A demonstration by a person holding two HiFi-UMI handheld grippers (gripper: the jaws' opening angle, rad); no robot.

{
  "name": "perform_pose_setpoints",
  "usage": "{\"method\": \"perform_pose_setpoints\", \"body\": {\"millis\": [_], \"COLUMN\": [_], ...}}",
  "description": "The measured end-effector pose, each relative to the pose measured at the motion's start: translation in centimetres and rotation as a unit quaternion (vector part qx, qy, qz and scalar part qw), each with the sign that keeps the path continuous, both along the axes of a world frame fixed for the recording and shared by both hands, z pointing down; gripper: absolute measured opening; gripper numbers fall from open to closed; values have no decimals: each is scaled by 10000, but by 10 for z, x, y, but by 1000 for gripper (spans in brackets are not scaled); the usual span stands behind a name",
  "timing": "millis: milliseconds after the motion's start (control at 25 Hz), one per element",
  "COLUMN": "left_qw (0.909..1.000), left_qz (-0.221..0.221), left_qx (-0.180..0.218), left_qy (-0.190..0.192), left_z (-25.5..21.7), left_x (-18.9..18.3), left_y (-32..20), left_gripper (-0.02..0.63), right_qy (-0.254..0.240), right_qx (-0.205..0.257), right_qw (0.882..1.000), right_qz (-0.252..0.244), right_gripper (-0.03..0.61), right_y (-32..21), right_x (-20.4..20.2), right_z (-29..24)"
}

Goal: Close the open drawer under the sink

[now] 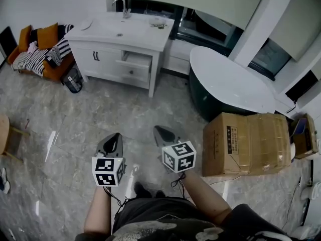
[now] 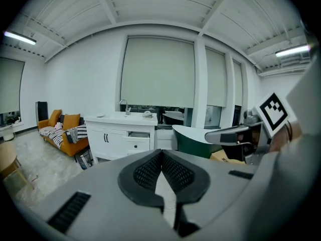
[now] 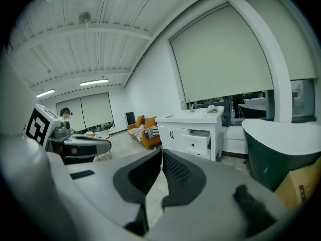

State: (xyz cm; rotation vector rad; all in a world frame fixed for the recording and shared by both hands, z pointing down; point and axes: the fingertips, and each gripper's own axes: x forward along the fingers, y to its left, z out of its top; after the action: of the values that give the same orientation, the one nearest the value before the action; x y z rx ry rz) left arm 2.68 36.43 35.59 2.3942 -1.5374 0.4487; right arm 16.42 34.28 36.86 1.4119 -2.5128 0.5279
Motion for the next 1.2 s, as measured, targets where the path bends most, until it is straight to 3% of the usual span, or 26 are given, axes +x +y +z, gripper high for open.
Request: {"method": "perform_pose_setpoints", "body": {"millis": [520, 920, 1200], "left_qw": [9982, 9985, 9982], "left_qz": [-224, -436, -551], "left_qx": [479, 194, 98], "left_qy": [270, 265, 199], "left_z": [-7, 16, 27], "left_x": [-72, -94, -108], "left_y": [-22, -57, -117], "left_gripper": [14, 14, 14], "right_qy": [-281, -304, -371], "right_qx": [16, -124, -222], "right_qw": [9981, 9981, 9979], "right_qz": [556, 530, 491], "right_gripper": [29, 29, 29], "right_y": [-29, -76, -151], "right_x": [-21, -36, -51], "right_z": [7, 31, 49]}}
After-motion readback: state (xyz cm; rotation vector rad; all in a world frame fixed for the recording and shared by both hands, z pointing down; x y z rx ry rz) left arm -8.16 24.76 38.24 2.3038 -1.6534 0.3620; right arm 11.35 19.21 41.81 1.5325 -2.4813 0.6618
